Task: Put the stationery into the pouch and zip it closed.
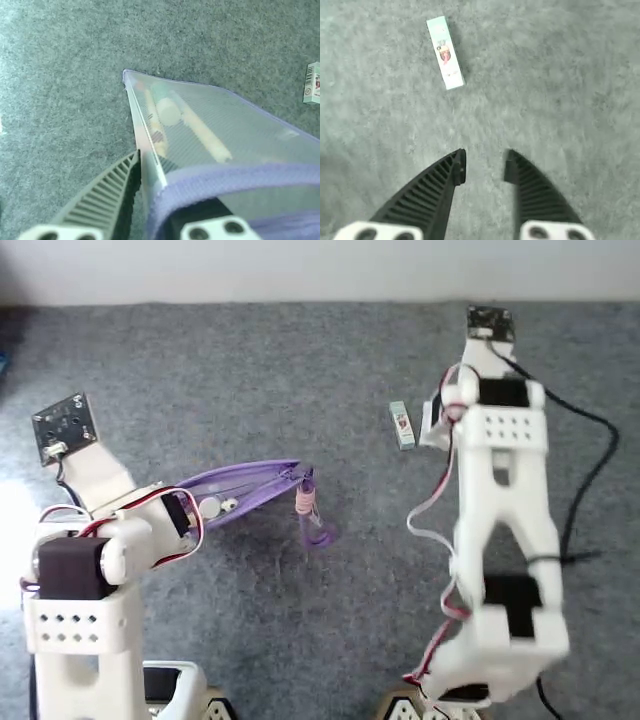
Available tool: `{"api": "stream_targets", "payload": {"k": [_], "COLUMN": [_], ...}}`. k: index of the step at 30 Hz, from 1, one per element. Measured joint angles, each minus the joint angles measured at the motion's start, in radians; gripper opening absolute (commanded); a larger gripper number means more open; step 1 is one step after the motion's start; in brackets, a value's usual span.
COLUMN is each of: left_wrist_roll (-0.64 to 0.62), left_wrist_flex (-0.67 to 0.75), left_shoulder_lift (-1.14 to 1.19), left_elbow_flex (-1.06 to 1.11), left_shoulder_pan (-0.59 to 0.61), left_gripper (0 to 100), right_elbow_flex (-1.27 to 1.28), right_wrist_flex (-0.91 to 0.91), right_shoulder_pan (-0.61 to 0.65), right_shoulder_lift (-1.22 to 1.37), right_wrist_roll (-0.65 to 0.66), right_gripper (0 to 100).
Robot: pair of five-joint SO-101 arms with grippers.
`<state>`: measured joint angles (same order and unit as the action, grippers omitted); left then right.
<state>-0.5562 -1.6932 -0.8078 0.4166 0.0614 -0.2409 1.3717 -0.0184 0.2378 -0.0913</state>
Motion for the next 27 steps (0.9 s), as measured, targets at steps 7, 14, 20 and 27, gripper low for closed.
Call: {"api": "stream_targets", "payload": {"k": [7, 14, 20, 27], "left_wrist_roll": [0.000, 0.000, 0.000, 0.000], "left_wrist_flex": [0.000, 0.000, 0.000, 0.000], "left_shoulder_lift": [0.000, 0.000, 0.000, 0.000], "left_elbow_flex": [0.000, 0.000, 0.000, 0.000], "left_shoulder_pan": [0.000, 0.000, 0.000, 0.000], "left_gripper": [1, 1, 1, 1], "right_elbow_flex": [-0.407, -0.801, -1.097, -1.266], "right_wrist_flex": [0.152, 0.166, 0.166, 0.121], "right_shoulder_pan": [0.025, 0.103, 0.150, 0.144], "right_shoulder_lift": [0.368, 0.671, 0.921, 1.126], "right_wrist_roll": [0.049, 0.106, 0.143, 0.146], "right_gripper": [41.2, 41.2, 32.1, 20.5]}}
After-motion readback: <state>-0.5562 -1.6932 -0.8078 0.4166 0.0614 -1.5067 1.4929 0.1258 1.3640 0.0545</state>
